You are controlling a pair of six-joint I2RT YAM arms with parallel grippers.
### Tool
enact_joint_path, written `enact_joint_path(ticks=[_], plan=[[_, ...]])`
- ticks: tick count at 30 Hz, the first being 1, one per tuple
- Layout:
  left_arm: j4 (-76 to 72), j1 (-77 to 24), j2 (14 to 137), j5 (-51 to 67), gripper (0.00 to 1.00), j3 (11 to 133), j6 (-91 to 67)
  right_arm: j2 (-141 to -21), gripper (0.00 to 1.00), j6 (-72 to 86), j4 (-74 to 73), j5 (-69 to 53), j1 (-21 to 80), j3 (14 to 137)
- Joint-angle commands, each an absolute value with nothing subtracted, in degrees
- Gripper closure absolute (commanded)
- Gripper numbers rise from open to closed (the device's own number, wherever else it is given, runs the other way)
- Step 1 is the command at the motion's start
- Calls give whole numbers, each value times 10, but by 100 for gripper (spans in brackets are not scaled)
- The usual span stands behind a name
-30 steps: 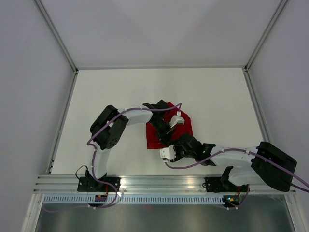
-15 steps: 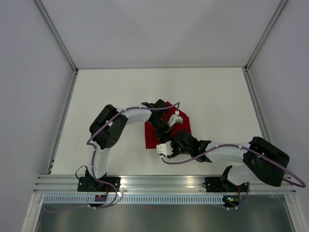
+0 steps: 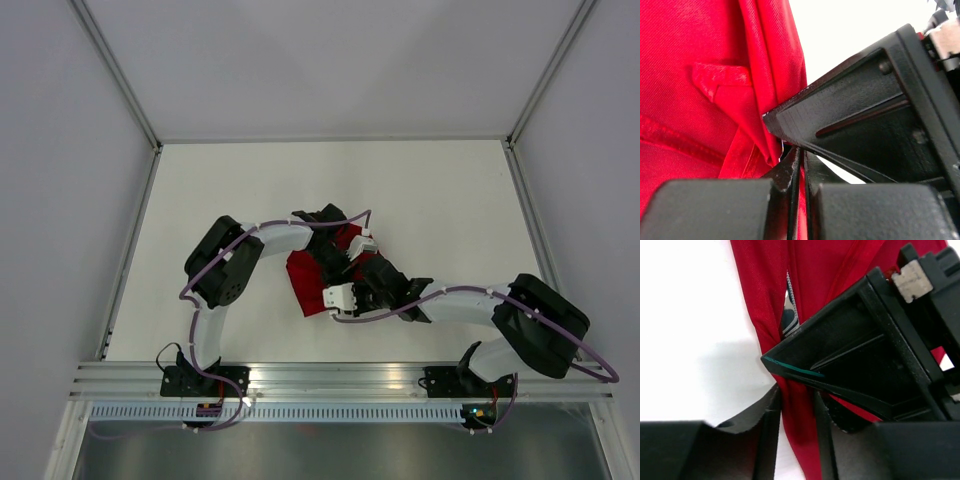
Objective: Fold the napkin, place the utensils inside, and roll it up
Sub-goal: Roll the napkin with the utensil
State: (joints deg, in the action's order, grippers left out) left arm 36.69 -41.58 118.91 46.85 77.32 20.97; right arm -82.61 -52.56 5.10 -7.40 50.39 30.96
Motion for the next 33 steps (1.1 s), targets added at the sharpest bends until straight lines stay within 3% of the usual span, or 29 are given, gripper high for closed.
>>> enact_joint_path(ticks=[1, 3, 7, 12, 16, 25, 33], plan=[[372, -417, 1185, 483, 93, 783, 201, -846, 65, -535, -3, -100, 490, 330], [373, -413, 1184, 483, 92, 783, 201, -850, 74, -537, -20, -105, 489, 338], [371, -409, 1179, 479, 87, 781, 202, -860, 80, -540, -48, -117, 488, 356], [350, -400, 1163, 461, 70, 773, 192, -867, 83, -540, -83, -128, 488, 379], [323, -386, 1138, 452, 62, 759, 166, -871, 84, -536, -127, -148, 483, 408], [193, -323, 1078, 418, 61, 687, 61, -896, 85, -529, -172, -178, 466, 451], [49, -276, 996, 278, 63, 600, -75, -963, 89, -537, -280, -244, 434, 546]])
